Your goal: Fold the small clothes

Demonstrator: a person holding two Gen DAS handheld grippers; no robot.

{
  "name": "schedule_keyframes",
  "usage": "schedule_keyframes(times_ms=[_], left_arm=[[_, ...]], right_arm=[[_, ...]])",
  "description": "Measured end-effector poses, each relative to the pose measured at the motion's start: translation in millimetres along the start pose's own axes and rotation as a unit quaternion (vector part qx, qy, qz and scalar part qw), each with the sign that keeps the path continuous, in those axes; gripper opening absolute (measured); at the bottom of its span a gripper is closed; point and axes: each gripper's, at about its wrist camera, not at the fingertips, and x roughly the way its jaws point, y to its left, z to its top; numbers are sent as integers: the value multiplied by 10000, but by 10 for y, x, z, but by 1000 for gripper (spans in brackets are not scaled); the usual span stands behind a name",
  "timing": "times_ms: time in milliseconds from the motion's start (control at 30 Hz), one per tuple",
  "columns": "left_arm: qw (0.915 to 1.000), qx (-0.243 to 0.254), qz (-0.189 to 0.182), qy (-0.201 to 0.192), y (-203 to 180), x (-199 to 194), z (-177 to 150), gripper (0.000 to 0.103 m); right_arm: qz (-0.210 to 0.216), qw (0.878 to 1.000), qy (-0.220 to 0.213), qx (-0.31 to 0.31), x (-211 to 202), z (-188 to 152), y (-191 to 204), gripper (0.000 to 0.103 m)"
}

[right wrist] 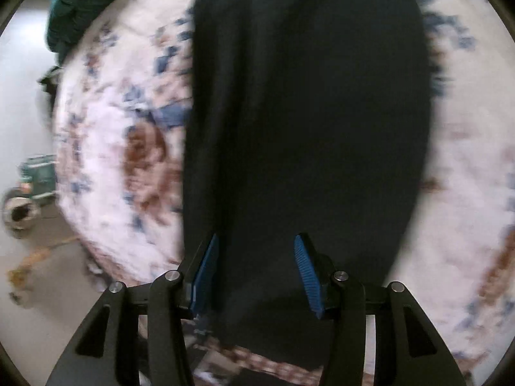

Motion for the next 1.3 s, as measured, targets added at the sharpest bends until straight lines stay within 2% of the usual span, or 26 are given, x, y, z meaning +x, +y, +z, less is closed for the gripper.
schedule_keyframes(times_ms=[100,133,167,200,267,400,500,533,600,667,767,833,900,967,1000,1033,1067,1167,1233,1300], left_arm=[[9996,-187,-57,-209,106,-152,-44,3],[9995,-180,-74,-237,122,-193,-65,3],[9994,-194,-92,-269,130,-237,-78,3],[9992,-243,-144,-277,142,-256,-70,3],[9986,-374,-219,-295,165,-320,-73,3],[9976,-568,-174,-360,206,-347,-9,3],[9980,-589,-60,-211,348,-223,-2,3],[9982,-575,-41,-155,356,-172,9,3],[9987,-495,-23,-74,376,-127,34,3],[9994,-345,5,-59,354,-149,68,3],[9999,-119,89,-16,303,-181,66,3],[9999,-68,140,25,263,-177,52,3],[9997,-34,235,71,221,-173,40,3],[9994,12,327,99,183,-187,36,3],[9992,35,371,134,149,-178,38,3],[9986,92,475,193,131,-161,40,3],[9979,136,574,266,116,-131,40,3],[9971,195,587,453,63,-121,84,6],[9962,293,588,568,-20,-189,181,7],[9967,294,459,600,-97,-284,366,25]], right_arm=[[348,9989,297,-61,376,99,235,52],[296,9988,376,-131,498,128,316,48],[252,9990,368,-102,586,172,403,17],[232,9992,327,-20,653,209,455,2],[132,9996,244,106,706,231,545,3],[-153,9996,51,-233,691,233,916,2],[-460,9976,298,-424,851,315,1010,5],[-444,9972,419,-439,884,330,977,7],[-281,9973,477,-490,780,270,867,17],[-178,9985,202,-474,466,49,654,42],[-493,9980,-161,-356,47,-490,138,53],[-847,9963,-17,-113,29,-891,-271,56],[-861,9951,476,133,219,-1233,-630,56],[-430,9924,863,770,449,-1561,-976,54],[-119,9901,970,1009,551,-1693,-1079,44],[143,9889,906,1170,614,-1805,-1133,8],[171,9894,847,1163,651,-1875,-1128,6],[-414,9935,895,565,717,-1949,-956,4],[-635,9945,800,232,603,-1849,-851,6],[-674,9959,598,82,363,-1668,-800,25]])
